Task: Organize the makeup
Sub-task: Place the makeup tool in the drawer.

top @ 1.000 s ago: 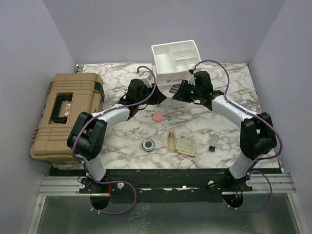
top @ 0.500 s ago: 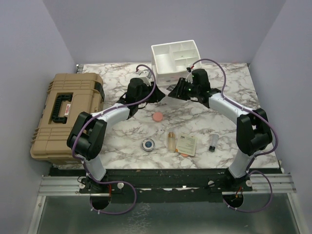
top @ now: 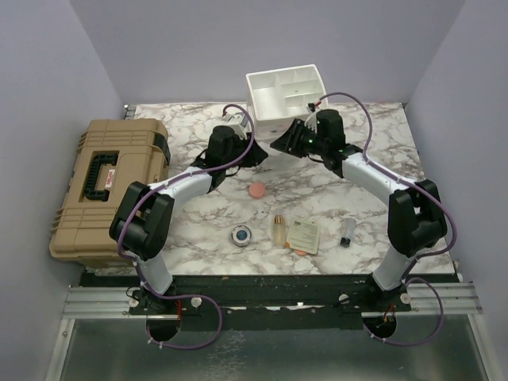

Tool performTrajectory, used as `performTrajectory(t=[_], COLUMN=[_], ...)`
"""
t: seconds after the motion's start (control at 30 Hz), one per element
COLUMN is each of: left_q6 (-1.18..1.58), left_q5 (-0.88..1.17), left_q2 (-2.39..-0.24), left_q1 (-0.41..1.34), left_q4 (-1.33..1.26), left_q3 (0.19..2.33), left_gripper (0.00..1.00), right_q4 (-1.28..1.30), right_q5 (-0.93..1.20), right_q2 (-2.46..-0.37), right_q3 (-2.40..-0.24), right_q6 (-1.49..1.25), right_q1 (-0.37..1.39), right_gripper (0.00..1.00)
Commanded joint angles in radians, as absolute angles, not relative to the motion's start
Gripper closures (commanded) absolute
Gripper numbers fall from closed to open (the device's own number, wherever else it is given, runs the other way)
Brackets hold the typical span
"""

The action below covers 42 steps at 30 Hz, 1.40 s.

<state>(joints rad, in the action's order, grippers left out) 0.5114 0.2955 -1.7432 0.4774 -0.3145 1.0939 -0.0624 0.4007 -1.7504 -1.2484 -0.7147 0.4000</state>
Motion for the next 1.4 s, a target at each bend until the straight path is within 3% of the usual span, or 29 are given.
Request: performTrajectory(t=[0.0, 0.33, 0.53, 0.83, 1.37], left_q6=[0.492, 0.498, 0.505, 0.513, 0.517], left_q5=[0.313, 0.310, 0.317, 0.321, 0.324], left_q2=[-1.763, -1.737, -1.742, -1.737, -1.740], left_q1=[0.486, 0.486, 0.486, 0.486, 0.486], left_q4=[-0.276, -0.276, -0.282, -0.296, -0.296], left_q3=[1.120, 1.103, 1.101, 1.097, 1.113], left_gripper=[0.74, 0.74, 0.75, 0.75, 0.74], right_q4=[-0.110, 0.114, 0.258, 0.352, 0.329], right_q5=[0.362, 0.171, 0.165, 0.070, -0.267], right_q2=[-1.708, -1.728, -1.849, -1.977, -1.969], right_q3=[-1.298, -1.338, -1.455, -1.578, -1.586], right_q6=[-0.701, -0.522, -0.363, -0.265, -0.294], right_q1=[0.402, 0.403, 0.408, 0.454, 0.474], right_gripper=[0.59, 0.62, 0.77, 0.78, 0.76])
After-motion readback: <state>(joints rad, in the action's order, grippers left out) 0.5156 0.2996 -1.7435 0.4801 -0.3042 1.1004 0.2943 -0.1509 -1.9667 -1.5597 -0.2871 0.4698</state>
